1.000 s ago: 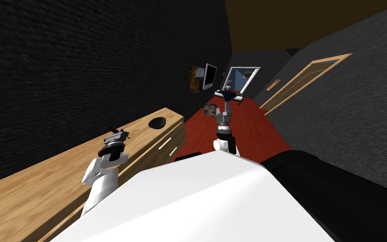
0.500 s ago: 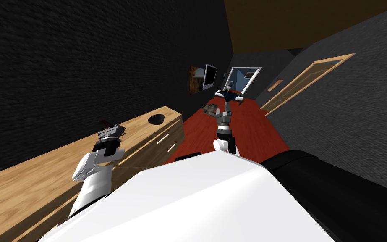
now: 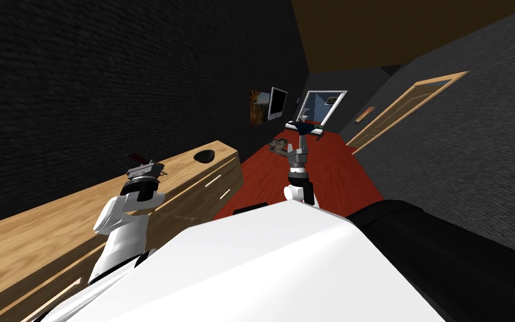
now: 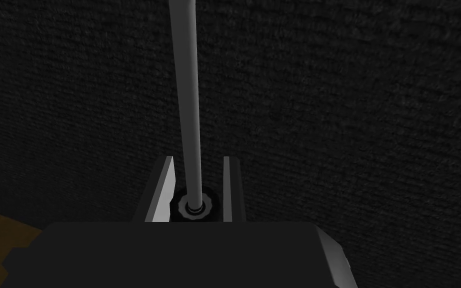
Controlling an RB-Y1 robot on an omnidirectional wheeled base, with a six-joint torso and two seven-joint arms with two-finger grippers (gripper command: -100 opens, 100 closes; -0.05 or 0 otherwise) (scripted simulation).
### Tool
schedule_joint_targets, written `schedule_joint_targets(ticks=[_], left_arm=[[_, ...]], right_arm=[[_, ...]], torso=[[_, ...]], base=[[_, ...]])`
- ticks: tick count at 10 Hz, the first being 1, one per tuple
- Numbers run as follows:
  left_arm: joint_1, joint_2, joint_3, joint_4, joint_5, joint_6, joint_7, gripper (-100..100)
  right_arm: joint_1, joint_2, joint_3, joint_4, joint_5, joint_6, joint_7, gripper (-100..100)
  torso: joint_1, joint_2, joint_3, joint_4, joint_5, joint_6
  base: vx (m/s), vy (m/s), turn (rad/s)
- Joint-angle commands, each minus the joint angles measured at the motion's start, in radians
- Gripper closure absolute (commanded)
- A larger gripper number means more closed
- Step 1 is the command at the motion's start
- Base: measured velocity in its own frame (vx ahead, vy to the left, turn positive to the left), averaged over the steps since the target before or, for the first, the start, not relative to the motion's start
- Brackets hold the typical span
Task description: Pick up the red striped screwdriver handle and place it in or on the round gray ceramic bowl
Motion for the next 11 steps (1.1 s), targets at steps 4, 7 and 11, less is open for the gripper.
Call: schedule_joint_targets(ticks=[4,7,11], left_arm=[[-0.051,0.0,0.01,0.011,0.014,0.085,-0.002,100],[-0.092,-0.007,0.03,0.025,0.022,0.15,-0.011,100],[-0.152,-0.021,0.065,0.048,0.031,0.242,-0.029,100]], right_arm=[[0.0,0.0,0.0,0.0,0.0,0.0,0.0,0],[0.0,0.0,0.0,0.0,0.0,0.0,0.0,0],[0.0,0.0,0.0,0.0,0.0,0.0,0.0,0]], torso=[[0.002,-0.008,-0.005,-0.002,0.001,0.0],[-0.001,-0.011,-0.007,-0.003,0.001,0.0],[0.001,-0.014,-0.009,-0.004,0.002,0.0]], base=[[0.031,-0.098,-0.032],[0.068,-0.133,-0.055],[0.104,-0.128,-0.059]])
